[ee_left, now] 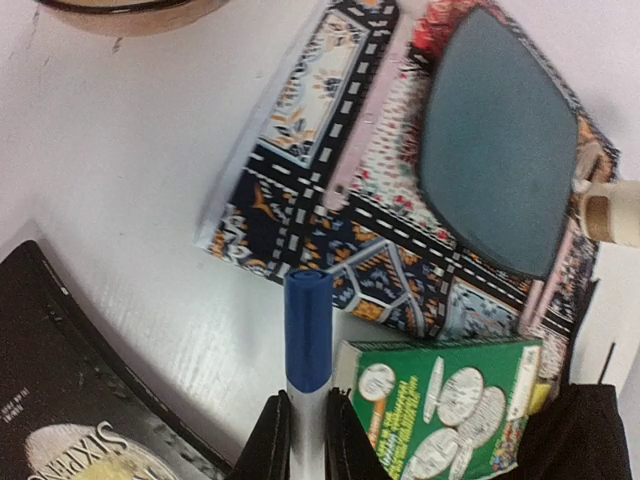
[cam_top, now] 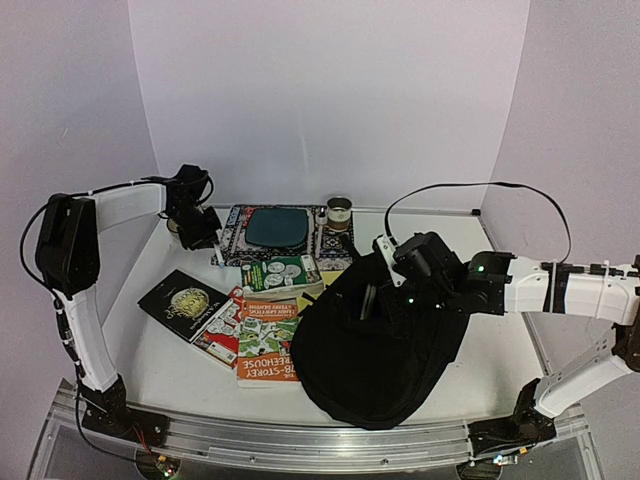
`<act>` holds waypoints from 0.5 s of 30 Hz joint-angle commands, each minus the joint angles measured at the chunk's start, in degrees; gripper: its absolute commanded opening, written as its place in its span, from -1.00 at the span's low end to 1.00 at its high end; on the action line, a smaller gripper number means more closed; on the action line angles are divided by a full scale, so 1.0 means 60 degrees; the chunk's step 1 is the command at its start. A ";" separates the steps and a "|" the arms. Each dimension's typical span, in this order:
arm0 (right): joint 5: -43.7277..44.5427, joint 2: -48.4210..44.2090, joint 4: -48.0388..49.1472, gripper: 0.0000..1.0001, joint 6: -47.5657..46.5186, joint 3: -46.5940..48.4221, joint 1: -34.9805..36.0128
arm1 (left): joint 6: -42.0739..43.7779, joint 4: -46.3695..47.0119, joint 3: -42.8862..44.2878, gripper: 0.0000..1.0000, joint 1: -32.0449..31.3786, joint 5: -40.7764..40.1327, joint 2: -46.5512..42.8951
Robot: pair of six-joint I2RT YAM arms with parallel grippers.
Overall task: Pack the student bag
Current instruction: Grab the pen at the center of the board, then place the pen in the lower front pocket of the bag.
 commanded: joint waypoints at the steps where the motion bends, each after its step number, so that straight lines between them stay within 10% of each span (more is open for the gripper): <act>1: 0.0006 0.0081 0.0098 -1.00 -0.0084 0.0545 0.0088 | 0.0024 0.0574 -0.0513 -1.00 -0.0689 0.0692 -0.1139; 15: -0.0085 0.0186 0.0111 -1.00 0.0051 0.0648 0.0092 | 0.0233 0.2800 -0.2263 -1.00 -0.3479 0.2896 -0.2419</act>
